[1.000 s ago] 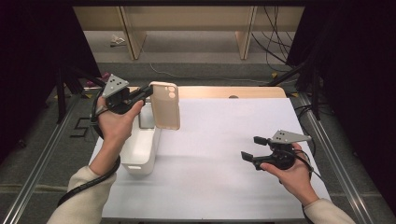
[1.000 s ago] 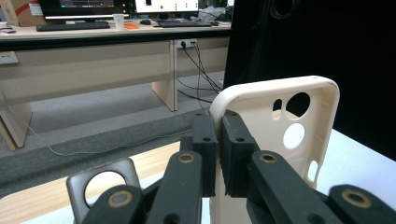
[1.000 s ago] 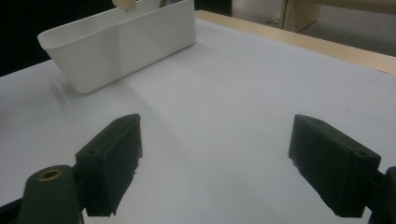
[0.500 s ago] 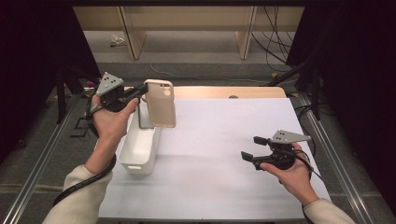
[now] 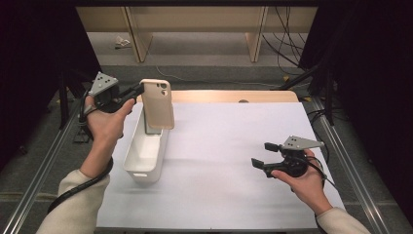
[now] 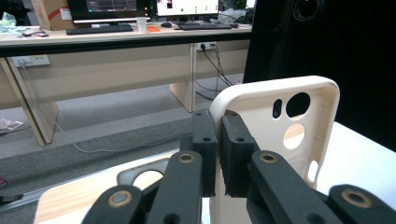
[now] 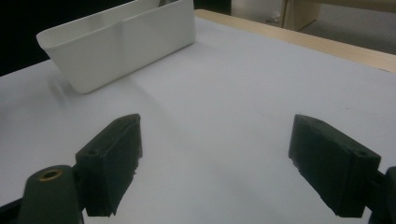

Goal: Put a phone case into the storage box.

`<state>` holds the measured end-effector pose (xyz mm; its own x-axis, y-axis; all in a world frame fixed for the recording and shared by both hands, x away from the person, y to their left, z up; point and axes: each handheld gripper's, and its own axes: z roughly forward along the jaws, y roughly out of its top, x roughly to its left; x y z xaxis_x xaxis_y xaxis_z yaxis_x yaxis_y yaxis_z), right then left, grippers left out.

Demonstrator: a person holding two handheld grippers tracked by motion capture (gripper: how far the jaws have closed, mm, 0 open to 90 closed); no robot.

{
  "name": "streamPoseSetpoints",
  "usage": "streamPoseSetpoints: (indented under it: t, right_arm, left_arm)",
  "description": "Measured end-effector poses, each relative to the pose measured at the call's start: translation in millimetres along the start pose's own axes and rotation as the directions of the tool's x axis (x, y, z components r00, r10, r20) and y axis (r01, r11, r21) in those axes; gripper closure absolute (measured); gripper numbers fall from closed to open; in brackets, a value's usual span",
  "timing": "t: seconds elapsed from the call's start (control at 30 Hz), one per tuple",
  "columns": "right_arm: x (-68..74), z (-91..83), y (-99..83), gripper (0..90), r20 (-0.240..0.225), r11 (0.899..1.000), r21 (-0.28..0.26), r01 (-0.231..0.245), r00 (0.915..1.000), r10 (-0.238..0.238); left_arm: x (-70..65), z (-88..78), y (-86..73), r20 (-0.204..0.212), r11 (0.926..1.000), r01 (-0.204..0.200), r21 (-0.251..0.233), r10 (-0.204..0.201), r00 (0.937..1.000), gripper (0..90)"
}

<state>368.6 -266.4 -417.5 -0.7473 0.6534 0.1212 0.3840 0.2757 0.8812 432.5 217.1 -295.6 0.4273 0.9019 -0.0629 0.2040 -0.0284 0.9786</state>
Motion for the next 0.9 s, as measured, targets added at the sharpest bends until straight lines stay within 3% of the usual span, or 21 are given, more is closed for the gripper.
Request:
streamPoseSetpoints:
  t: [0.37,0.9]
  right_arm:
    - [-0.3,-0.1,0.0,18.3,0.001,1.0,0.0,0.0,1.0,0.0]
    - [-0.1,-0.2,-0.1,18.3,0.001,1.0,0.0,-0.001,1.0,0.001]
  left_arm:
    - [17.9,6.1,-6.3,-0.021,0.9998,-0.017,0.012,0.018,0.9996,84.8]
    - [27.5,12.0,-13.6,-0.04,0.9985,-0.047,0.028,0.048,0.998,84.8]
